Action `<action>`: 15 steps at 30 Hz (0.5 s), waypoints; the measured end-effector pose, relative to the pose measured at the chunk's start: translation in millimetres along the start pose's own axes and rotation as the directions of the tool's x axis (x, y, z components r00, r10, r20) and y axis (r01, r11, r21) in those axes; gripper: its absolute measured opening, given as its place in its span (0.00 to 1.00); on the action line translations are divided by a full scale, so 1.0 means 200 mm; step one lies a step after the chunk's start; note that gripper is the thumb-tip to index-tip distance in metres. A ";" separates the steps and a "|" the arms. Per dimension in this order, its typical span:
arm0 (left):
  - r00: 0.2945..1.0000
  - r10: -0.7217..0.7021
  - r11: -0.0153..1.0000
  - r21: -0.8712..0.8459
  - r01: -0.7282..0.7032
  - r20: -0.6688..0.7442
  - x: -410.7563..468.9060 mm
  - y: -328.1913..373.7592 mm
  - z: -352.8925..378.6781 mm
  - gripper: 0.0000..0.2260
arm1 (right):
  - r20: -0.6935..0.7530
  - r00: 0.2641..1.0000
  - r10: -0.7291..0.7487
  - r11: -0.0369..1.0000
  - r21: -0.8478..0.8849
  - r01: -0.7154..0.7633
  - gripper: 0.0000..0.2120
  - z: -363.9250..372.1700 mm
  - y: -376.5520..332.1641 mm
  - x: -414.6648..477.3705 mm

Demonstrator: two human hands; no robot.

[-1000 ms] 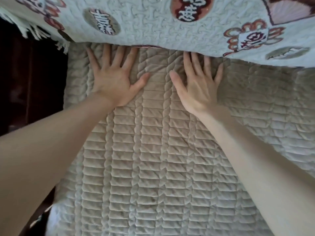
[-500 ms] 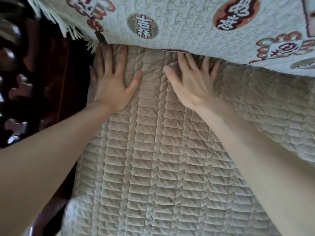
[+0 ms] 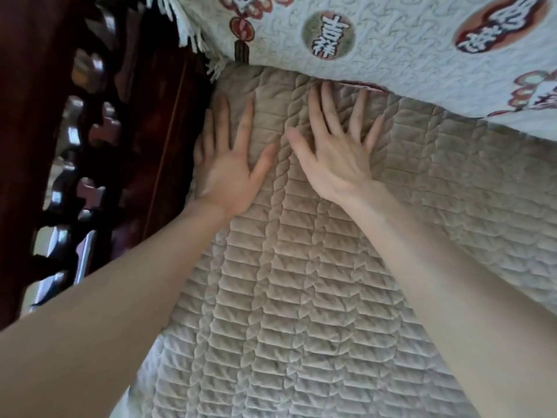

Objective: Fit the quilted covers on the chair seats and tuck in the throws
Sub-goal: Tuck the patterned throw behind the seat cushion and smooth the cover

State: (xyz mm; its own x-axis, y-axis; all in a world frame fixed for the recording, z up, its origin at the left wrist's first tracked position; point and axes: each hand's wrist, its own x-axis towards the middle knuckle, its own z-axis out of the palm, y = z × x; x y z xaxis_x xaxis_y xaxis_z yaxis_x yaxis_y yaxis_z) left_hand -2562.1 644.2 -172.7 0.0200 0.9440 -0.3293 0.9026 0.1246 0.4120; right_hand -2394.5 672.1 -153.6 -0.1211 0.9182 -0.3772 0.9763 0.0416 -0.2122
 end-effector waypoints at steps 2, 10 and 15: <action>1.000 -0.012 1.000 -0.009 0.013 0.018 -0.09 -0.02 0.02 0.32 | 0.010 0.999 -0.051 0.998 -0.026 0.052 0.32 0.01 -0.02 -0.02; 0.998 -0.064 0.998 -0.002 0.064 0.000 -0.40 -0.11 0.10 0.33 | -0.015 0.998 -0.068 0.992 -0.107 0.066 0.32 0.10 -0.09 -0.10; 0.995 -0.097 0.995 -0.036 0.096 -0.025 -0.49 -0.10 0.13 0.33 | -0.092 0.992 -0.088 0.991 -0.107 0.078 0.32 0.16 -0.11 -0.20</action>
State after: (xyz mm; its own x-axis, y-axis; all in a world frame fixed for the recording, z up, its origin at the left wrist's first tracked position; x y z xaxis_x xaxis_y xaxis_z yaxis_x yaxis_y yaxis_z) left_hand -2570.7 541.5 -170.5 -0.0782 0.9349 -0.3461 0.8844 0.2253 0.4089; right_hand -2415.9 620.7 -163.3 -0.1898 0.9434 -0.2721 0.9774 0.1553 -0.1431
